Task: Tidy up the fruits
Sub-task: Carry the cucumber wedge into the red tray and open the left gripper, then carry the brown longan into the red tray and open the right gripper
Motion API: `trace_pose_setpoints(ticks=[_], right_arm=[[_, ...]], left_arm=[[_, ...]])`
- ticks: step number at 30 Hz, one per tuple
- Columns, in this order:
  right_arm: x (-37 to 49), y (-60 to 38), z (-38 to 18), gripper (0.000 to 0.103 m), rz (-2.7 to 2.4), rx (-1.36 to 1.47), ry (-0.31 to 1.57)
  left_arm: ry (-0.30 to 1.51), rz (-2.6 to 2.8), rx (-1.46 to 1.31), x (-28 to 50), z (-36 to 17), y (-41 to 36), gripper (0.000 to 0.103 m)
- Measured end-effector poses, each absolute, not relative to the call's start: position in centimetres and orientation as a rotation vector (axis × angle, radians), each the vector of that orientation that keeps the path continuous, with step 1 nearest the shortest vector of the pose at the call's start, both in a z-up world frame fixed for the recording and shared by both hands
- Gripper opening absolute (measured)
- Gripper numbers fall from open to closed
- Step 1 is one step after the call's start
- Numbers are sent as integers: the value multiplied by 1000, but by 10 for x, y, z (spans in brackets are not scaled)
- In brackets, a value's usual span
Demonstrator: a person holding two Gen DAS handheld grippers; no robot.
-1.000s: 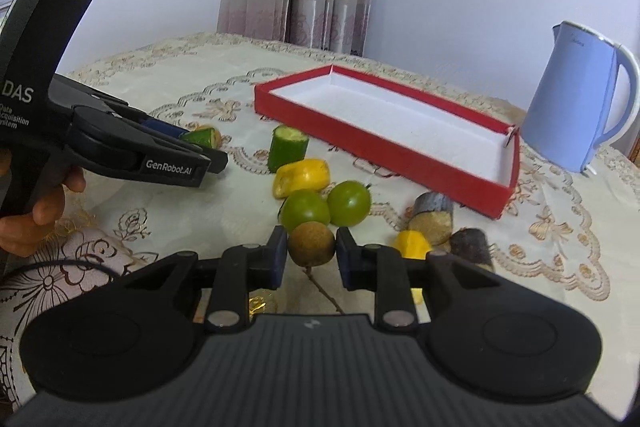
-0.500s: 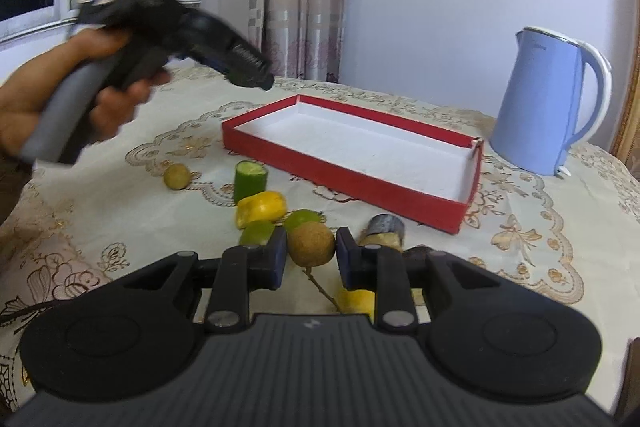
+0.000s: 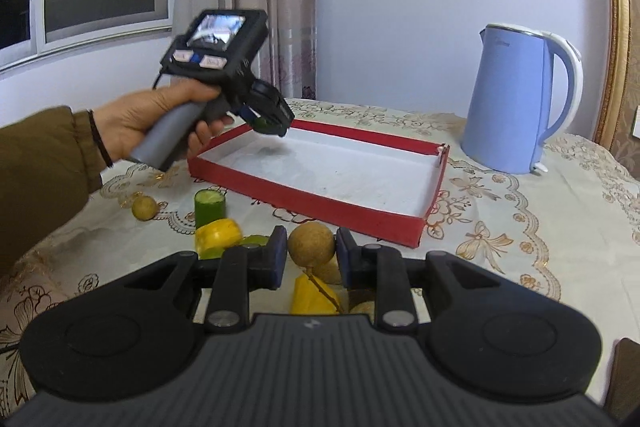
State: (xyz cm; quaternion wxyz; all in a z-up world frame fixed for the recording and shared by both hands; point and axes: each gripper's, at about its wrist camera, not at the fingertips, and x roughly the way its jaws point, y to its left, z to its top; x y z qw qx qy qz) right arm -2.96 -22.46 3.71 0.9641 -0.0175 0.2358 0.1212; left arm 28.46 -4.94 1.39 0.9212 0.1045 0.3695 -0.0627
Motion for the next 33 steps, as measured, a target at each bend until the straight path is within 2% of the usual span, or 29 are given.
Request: trace_pose_setpoints(ticks=[8,9,11,13,21,28,31,33], right_arm=[[-30,-228,35,25,241,-13,481],[-31,-229,35,25,240,-10,480],[-31,-229,35,25,237,-9,478],[-32,-230,36,25,235,-4,477],[-27,-231,43,25,244,-9,459],[-21,-232,50,25,239,-18,441],[-11,-235,51,25,215,-28,444],[-1,-239,54,25,208,-24,446]], left_arm=[[760,-107,189,297,17,-49,43],[757,-108,183,297,18,-48,46],[752,-105,163,295,22,-46,66],[738,-99,156,293,24,-44,70],[669,-12,182,244,53,-19,70],[615,9,63,144,66,18,70],[538,-15,67,110,68,18,78],[494,-15,77,101,67,17,79]])
